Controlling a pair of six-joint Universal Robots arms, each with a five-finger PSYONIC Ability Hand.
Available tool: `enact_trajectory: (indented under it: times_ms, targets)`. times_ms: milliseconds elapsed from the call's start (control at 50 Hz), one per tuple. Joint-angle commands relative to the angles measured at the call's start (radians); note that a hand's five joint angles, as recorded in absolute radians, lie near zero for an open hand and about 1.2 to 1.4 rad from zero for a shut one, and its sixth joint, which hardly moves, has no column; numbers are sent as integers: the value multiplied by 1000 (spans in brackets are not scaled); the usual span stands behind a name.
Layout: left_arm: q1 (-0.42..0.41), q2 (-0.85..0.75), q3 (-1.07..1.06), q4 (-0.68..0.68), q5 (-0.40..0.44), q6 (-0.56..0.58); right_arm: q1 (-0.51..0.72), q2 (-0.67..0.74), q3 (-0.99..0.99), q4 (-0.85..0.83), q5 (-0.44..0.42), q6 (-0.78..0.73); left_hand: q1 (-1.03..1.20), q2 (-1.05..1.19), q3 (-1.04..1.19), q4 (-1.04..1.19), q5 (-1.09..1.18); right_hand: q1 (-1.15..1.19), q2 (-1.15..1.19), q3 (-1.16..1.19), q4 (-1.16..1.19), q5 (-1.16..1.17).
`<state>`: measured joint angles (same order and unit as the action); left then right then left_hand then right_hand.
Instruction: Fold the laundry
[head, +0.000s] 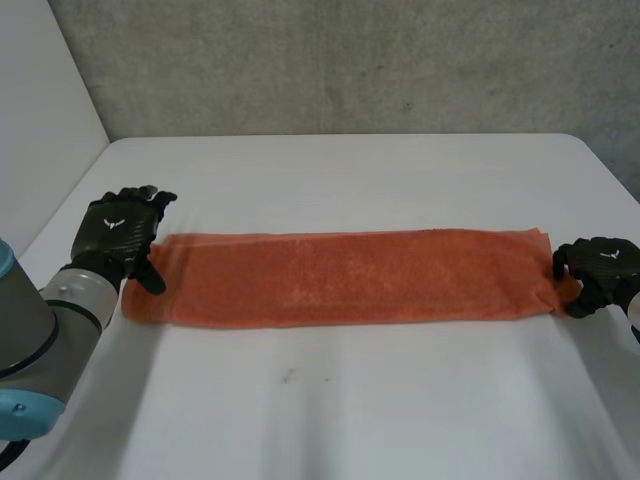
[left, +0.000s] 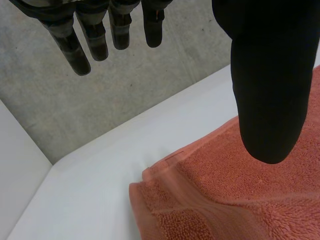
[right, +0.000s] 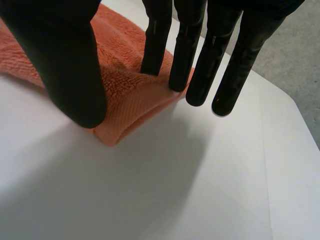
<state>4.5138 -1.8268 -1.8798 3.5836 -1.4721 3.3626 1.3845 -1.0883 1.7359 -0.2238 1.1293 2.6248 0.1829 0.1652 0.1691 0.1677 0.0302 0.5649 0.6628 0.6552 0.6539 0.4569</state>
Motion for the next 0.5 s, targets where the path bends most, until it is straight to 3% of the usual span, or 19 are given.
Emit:
enact_trajectory:
  times_ms: [20,120,180,280,420,460,500]
  targets:
    - [-2,-2,-13,3,3,0,-1,21,-18,-45,18,3,-8,9,5,7,-30,831,733,741,742,765]
    - [-7,-2,-13,3,1,0,-5,28,-55,-86,142,-25,-8,9,5,7,-30,831,733,741,742,765]
    - [-9,-2,-13,3,1,0,-16,33,-76,-80,170,-52,-8,9,5,7,-30,831,733,741,742,765]
    - [-9,0,-15,1,1,0,-145,35,-124,-63,268,-225,-8,9,5,7,-30,831,733,741,742,765]
    - [-10,4,-15,0,-2,0,-173,11,-148,-52,280,-296,-8,9,5,7,-30,831,733,741,742,765]
    - [-10,4,-15,0,-4,0,-154,-4,-153,-52,282,-278,-8,9,5,7,-30,831,733,741,742,765]
    - [-10,4,-15,0,-4,0,-57,-68,-157,-52,282,-226,-8,9,5,7,-30,831,733,741,742,765]
